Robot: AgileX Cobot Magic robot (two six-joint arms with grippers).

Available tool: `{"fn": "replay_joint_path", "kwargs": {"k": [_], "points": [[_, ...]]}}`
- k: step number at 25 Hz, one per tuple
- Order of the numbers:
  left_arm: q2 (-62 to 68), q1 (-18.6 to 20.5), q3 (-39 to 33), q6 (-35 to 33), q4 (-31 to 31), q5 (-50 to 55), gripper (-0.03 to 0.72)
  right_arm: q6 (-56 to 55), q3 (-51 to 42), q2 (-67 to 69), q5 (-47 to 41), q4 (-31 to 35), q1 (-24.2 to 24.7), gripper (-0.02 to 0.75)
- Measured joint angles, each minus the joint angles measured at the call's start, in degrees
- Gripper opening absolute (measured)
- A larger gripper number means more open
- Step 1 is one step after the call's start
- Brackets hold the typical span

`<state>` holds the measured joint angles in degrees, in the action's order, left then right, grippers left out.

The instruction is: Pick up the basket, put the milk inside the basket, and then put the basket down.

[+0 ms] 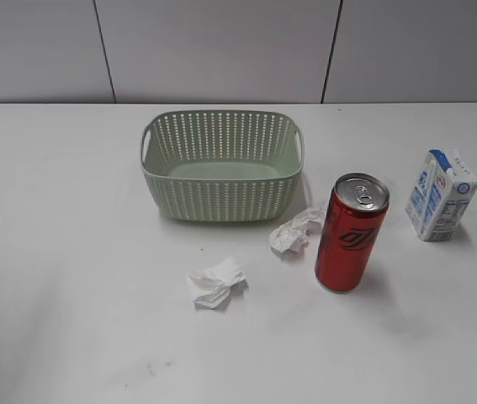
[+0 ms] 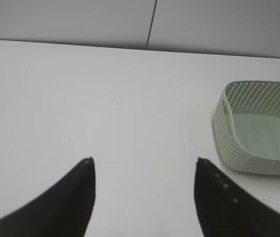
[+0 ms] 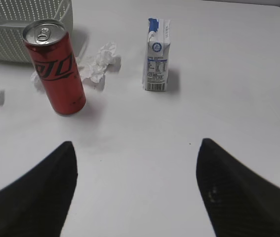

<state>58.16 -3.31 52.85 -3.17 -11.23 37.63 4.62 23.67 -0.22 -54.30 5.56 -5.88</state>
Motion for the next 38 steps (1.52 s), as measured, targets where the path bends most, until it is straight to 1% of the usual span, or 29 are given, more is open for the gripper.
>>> {"fn": "replay_joint_path", "kwargs": {"k": [2,6,13,17,19,22,26,30,34,38], "points": [[6.45,-0.73,3.60,-0.67,-1.19,0.13,0.480,0.00,0.00,0.00,0.00,0.00,0.00,0.590],[17.66,-3.55,10.55,-0.97,-1.89,2.05,0.480,0.00,0.00,0.00,0.00,0.00,0.00,0.590],[33.88,-10.63,23.05,-0.85,-2.01,6.58,0.480,0.00,0.00,0.00,0.00,0.00,0.00,0.590],[42.54,-14.23,31.06,1.33,-1.84,9.84,0.480,0.00,0.00,0.00,0.00,0.00,0.00,0.590],[47.11,-15.57,35.79,2.82,-1.47,11.96,0.480,0.00,0.00,0.00,0.00,0.00,0.00,0.590],[52.83,-17.12,41.07,5.20,0.23,14.62,0.480,0.00,0.00,0.00,0.00,0.00,0.00,0.590],[60.61,-18.39,48.30,8.12,3.51,18.09,0.480,0.00,0.00,0.00,0.00,0.00,0.00,0.590],[66.64,-18.50,53.59,10.25,4.21,20.70,0.480,0.00,0.00,0.00,0.00,0.00,0.00,0.590],[70.98,-18.50,56.60,12.16,4.52,20.49,0.480,0.00,0.00,0.00,0.00,0.00,0.00,0.590],[73.47,-18.50,57.39,14.67,5.41,20.45,0.480,0.00,0.00,0.00,0.00,0.00,0.00,0.590]]}}
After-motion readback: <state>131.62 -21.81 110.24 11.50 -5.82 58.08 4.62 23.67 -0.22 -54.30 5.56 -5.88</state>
